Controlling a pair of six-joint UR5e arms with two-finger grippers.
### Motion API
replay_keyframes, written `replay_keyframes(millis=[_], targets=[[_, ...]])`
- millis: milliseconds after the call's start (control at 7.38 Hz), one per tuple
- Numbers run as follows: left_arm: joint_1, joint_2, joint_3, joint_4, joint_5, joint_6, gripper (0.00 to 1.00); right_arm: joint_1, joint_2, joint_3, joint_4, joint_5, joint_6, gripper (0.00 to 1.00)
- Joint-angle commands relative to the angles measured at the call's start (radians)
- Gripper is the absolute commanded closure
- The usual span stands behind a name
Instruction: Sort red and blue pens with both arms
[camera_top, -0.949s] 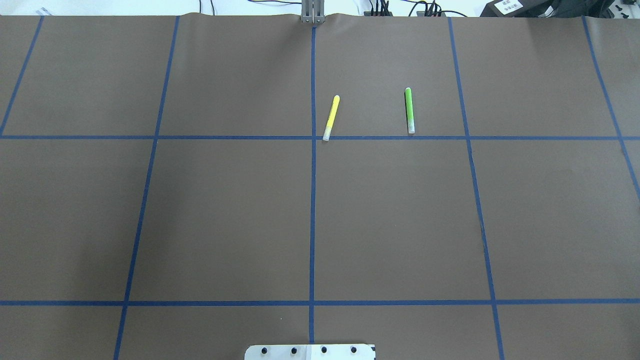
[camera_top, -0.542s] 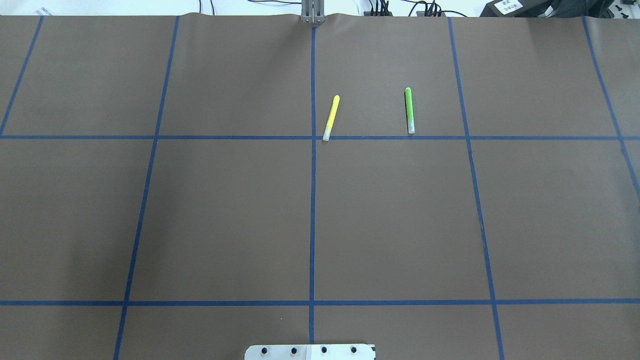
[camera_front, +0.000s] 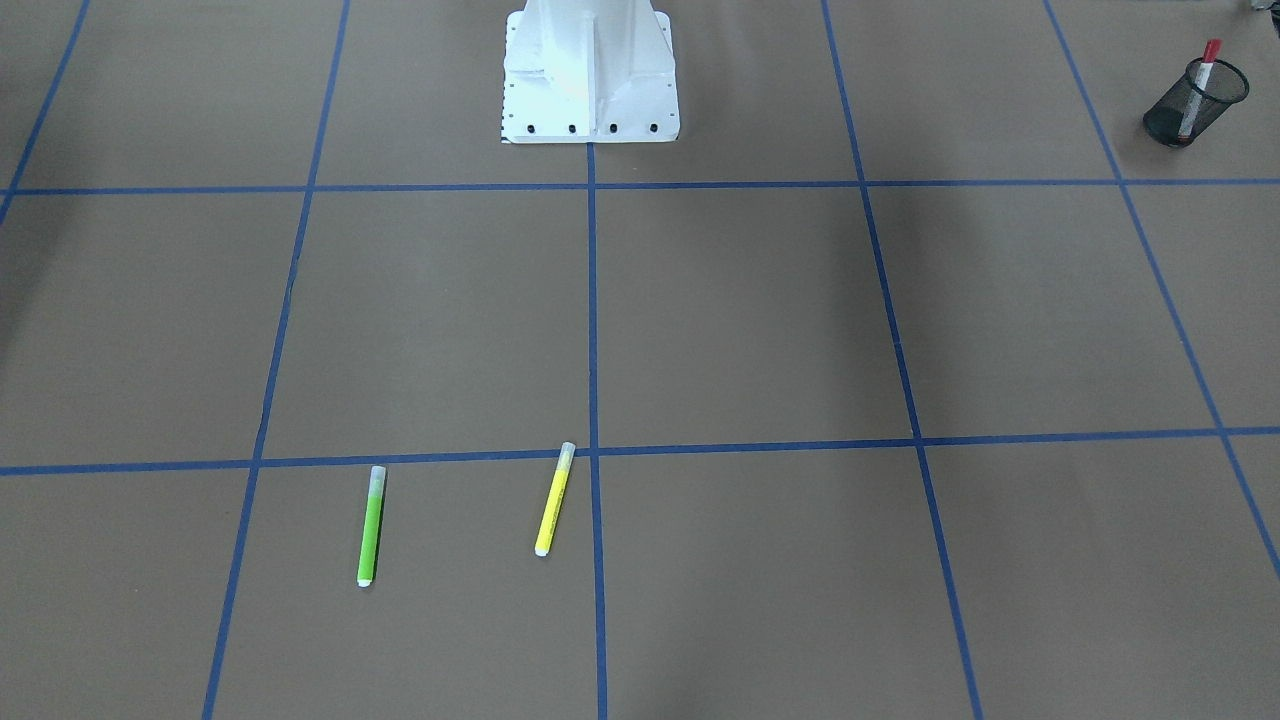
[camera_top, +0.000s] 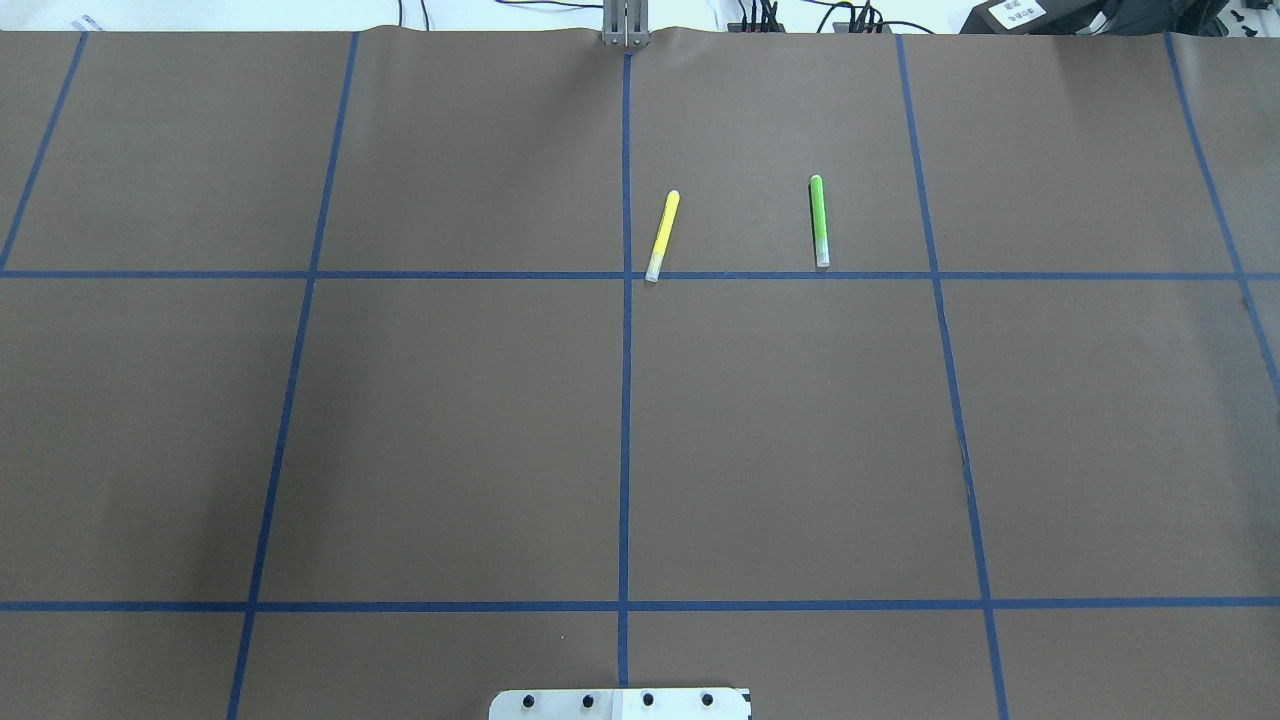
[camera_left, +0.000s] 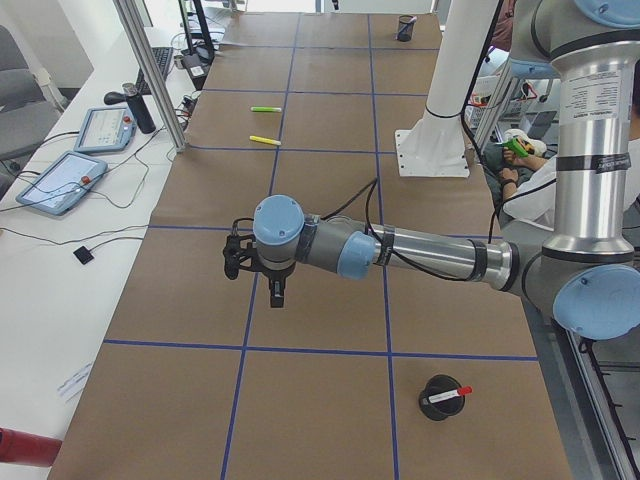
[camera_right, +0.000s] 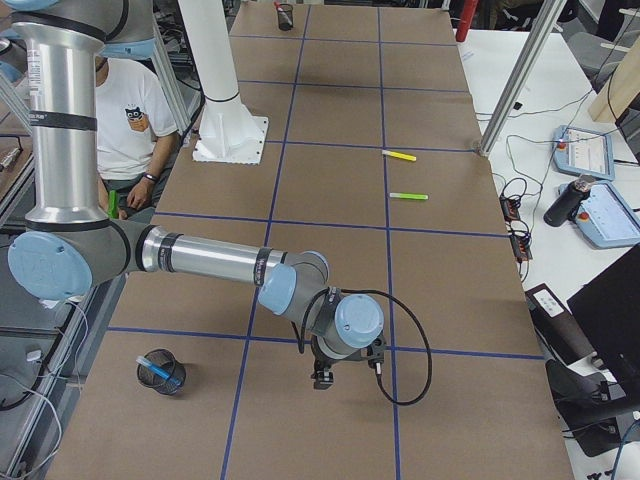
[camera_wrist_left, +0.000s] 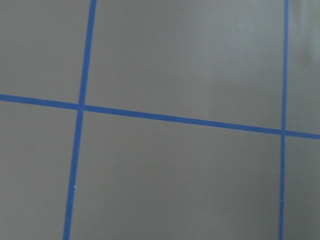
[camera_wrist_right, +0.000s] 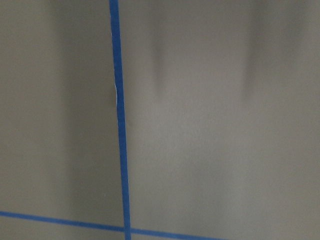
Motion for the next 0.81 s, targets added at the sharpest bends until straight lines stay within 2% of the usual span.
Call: replay_keyframes(millis=[0,136,407,542,678], targets=[[0.0,0.012,0.0,0.005,0.118,0.135,0.0,-0.002,0.003,0.006,0.251,-0.008,0.102,0.0],[0.003,0.009,-0.001,0.005,0.164,0.139,0.0,-0.015,0.005,0.006,0.325,-0.01,0.145,0.0],[0.003,0.035,-0.003,0.007,0.18,0.227,0.0,-0.058,0.078,0.006,0.335,-0.016,0.196,0.0],[0.003,0.054,-0.009,0.005,0.153,0.23,0.0,-0.09,0.098,-0.002,0.328,-0.024,0.243,0.0],[0.003,0.055,-0.006,0.007,0.085,0.225,0.0,-0.112,0.111,0.006,0.328,-0.028,0.277,0.0]])
